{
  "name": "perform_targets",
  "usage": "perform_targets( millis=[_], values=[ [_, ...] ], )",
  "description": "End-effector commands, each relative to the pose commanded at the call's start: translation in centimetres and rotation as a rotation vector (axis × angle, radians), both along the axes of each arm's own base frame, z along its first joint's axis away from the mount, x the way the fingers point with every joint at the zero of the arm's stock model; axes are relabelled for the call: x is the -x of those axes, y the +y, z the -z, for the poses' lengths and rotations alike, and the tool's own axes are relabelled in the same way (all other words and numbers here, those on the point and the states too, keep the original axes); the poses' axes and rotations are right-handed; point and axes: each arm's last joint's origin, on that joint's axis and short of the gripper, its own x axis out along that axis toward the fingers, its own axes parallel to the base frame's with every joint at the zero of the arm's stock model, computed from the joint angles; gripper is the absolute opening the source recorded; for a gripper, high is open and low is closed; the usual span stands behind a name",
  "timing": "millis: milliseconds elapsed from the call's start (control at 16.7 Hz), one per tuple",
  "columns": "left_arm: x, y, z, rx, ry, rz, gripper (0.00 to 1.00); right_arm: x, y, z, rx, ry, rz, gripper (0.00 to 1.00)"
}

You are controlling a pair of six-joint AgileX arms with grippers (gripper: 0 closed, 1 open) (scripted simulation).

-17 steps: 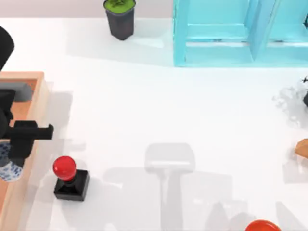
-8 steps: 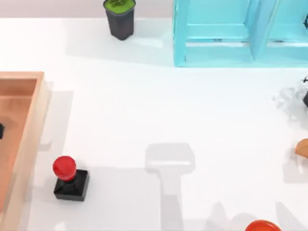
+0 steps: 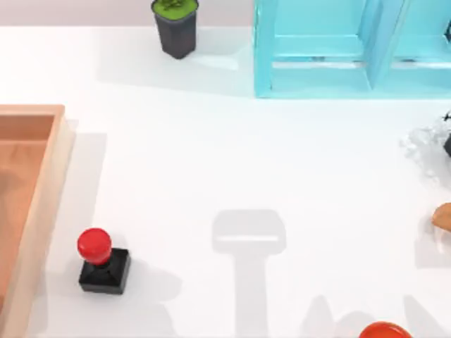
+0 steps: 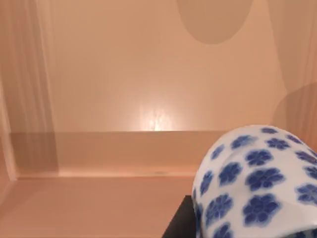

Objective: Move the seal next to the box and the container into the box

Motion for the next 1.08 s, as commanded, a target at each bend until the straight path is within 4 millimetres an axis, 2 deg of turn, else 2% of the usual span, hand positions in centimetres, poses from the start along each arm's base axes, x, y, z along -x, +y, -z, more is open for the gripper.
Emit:
perform_targets(
  millis=[480, 960, 1080],
  values=[
    [0.0, 0.2, 0.3, -0.004, -0.002, 0.003, 0.0, 0.0, 0.0, 0.0, 0.0, 0.0, 0.0, 1.0],
    [0.0, 0.3, 5.9, -0.004, -0.009, 0.0, 0.0, 0.0, 0.0, 0.0, 0.0, 0.0, 0.0, 1.0],
    [0.2, 0.3, 6.5, -0.003, -0.004, 0.0, 0.0, 0.0, 0.0, 0.0, 0.0, 0.0, 0.0, 1.0]
  ],
)
